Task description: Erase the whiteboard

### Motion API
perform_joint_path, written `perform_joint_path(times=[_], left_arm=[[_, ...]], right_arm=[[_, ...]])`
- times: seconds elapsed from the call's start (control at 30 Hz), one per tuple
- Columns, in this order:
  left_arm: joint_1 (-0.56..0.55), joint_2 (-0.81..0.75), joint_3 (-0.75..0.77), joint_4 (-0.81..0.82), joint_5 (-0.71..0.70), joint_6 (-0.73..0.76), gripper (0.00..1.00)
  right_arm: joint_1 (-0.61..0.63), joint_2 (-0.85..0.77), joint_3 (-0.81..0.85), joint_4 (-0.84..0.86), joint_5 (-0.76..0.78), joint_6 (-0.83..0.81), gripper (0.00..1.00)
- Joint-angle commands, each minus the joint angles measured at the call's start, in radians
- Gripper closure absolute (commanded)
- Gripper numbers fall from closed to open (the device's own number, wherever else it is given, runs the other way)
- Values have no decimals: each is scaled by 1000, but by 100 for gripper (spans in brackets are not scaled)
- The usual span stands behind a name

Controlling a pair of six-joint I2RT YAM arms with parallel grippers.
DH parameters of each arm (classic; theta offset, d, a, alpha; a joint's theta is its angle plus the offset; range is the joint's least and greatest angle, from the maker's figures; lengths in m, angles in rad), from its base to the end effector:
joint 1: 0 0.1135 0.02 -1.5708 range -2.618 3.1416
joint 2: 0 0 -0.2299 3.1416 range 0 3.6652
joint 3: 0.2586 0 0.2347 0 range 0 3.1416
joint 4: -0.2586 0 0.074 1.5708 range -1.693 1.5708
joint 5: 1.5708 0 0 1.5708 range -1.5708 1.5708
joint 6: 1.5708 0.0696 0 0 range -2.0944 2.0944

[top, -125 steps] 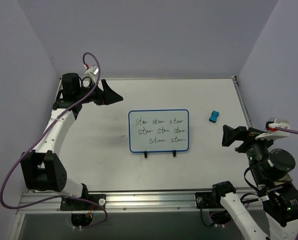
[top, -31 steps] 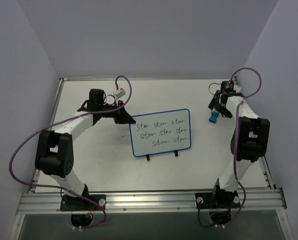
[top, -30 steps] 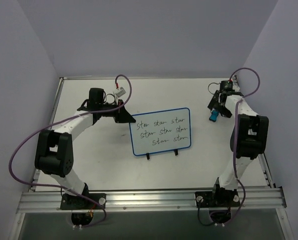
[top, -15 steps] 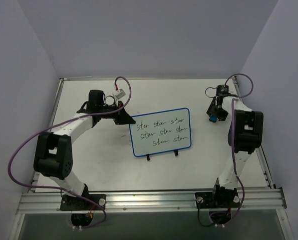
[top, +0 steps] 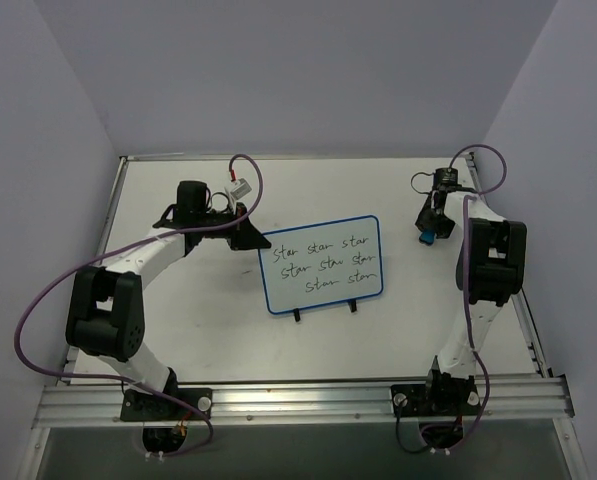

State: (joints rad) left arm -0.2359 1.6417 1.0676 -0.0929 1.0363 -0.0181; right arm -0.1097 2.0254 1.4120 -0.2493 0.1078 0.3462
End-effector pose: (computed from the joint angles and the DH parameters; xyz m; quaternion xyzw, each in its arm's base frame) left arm 0.3218 -0.1390 0.2023 0.2999 0.7534 -0.4900 0.3199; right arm 0.4307 -0.0550 0.1297 0.2299 0.9082 -0.0093 0.3497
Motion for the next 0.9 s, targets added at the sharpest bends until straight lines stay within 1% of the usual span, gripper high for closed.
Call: perform_joint_path(times=[0.0, 0.27, 0.33, 0.47, 0.5, 0.53, 0.67, 0.73, 0.8, 0.83, 0.87], left_arm=[[7, 0, -24, 76, -308, 184, 98], [7, -3, -28, 73, -311, 190, 98], [7, -2, -29, 73, -312, 190, 98], [7, -2, -31, 71, -317, 190, 98], [7, -2, -31, 71, -318, 190, 98], [7, -2, -31, 68, -321, 191, 98], [7, -2, -31, 68, -324, 193, 98], [7, -2, -31, 68, -328, 195, 98], [7, 0, -31, 70, -329, 196, 98], [7, 1, -31, 68, -331, 196, 98], [7, 0, -31, 68, -332, 196, 98]], right_arm=[[4, 16, 33, -13, 12, -10, 59], [7, -4, 28, -7, 24, -10, 61], [5, -5, 27, -2, 29, -10, 65], [7, -10, 25, 2, 33, -12, 68], [7, -8, 24, 4, 29, -15, 74], [5, -7, 27, 2, 21, -16, 77], [21, -14, 27, -13, 30, -19, 82], [57, -57, 24, -19, 47, -19, 83], [93, -138, 5, -18, 81, -18, 83], [132, -166, 1, -28, 90, -16, 83], [155, -230, -17, -30, 119, -18, 83]])
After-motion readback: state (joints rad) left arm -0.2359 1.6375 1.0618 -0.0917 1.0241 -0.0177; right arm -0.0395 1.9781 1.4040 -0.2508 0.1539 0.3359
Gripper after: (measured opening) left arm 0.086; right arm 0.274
